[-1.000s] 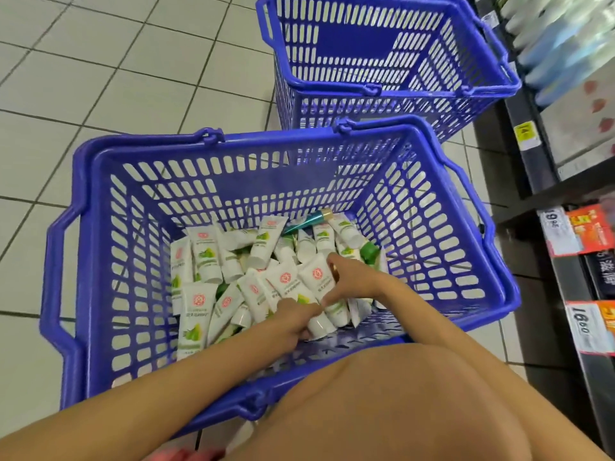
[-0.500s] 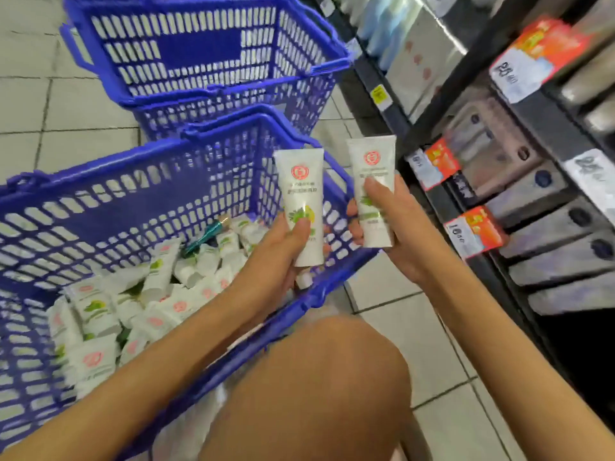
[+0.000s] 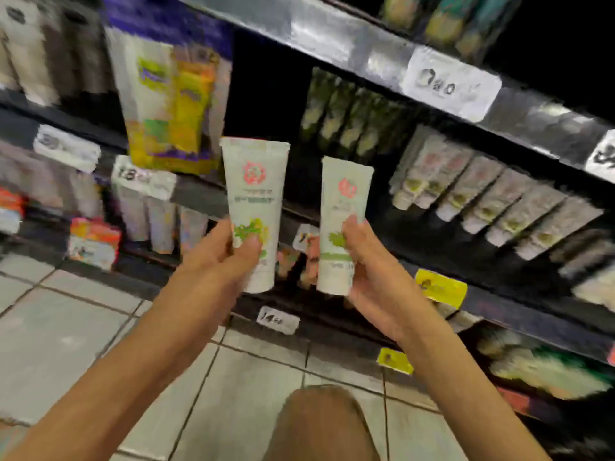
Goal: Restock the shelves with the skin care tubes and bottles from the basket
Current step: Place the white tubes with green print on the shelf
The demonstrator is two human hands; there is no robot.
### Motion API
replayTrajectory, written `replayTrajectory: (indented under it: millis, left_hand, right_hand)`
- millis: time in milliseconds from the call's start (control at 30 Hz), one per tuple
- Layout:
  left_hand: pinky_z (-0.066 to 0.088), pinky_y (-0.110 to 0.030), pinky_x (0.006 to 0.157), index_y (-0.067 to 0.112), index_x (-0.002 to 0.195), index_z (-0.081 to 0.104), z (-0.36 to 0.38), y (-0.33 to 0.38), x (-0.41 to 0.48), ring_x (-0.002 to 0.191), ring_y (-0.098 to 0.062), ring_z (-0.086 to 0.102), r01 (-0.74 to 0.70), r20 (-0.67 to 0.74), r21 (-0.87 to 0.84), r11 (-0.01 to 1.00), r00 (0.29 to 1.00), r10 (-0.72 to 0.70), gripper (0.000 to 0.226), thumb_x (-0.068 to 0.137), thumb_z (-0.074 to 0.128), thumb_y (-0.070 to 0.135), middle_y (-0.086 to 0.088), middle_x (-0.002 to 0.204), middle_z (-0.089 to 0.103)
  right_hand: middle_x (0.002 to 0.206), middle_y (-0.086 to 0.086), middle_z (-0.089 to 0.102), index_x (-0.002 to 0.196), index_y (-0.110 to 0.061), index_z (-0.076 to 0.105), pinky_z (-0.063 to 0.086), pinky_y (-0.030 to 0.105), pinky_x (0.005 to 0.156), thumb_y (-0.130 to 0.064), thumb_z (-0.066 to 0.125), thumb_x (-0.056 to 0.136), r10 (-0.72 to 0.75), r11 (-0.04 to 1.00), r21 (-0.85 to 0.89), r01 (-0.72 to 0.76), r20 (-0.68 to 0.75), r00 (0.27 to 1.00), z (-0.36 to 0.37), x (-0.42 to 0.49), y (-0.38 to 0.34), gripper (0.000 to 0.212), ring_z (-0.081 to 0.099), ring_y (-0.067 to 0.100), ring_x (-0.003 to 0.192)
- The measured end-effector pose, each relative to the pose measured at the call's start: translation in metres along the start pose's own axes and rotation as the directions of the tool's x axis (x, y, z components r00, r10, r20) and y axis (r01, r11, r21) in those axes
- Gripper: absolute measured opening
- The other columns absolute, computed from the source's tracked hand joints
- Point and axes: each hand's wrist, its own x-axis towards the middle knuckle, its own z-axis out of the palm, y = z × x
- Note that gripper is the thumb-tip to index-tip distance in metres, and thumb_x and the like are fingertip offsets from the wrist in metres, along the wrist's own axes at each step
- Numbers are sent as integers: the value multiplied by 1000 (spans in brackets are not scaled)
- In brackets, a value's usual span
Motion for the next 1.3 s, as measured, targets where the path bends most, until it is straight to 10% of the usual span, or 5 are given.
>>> replayTrajectory:
  millis: [267,400,733,1300]
  left_hand:
    - [54,-15,77,31,106,58,114,-57,37,94,-6,67,135,198,19,991,971,-136,32,74,52,34,8,98,72]
    - [53,-24,80,36,106,56,126,-63,48,96,-4,66,147,171,88,985,972,-160,37,70,54,40,11,101,71]
    - [50,-10,65,49,106,51,120,-56,54,100,10,60,137,60,233,963,986,-155,40,66,52,46,23,109,65]
    - [51,-22,78,44,99,54,113,-66,54,98,-2,64,188,-31,167,968,982,-186,36,63,56,39,18,102,69]
  right_hand:
    - [89,5,68,112,-14,56,55,28,65,-21,62,78,-126,987,48,152,-351,928,-137,-75,-26,35,67,15,78]
    - [105,-9,69,107,-30,55,53,14,75,-16,62,84,-356,924,-320,208,-530,770,-178,-48,-48,28,65,1,96]
    - [128,9,57,126,-8,50,33,13,80,-19,68,82,-542,608,-787,-103,-506,671,-211,47,-43,49,52,22,117]
    - [118,12,63,116,-2,58,32,8,76,-13,67,84,-601,552,-822,-141,-509,615,-217,61,-44,35,58,24,111]
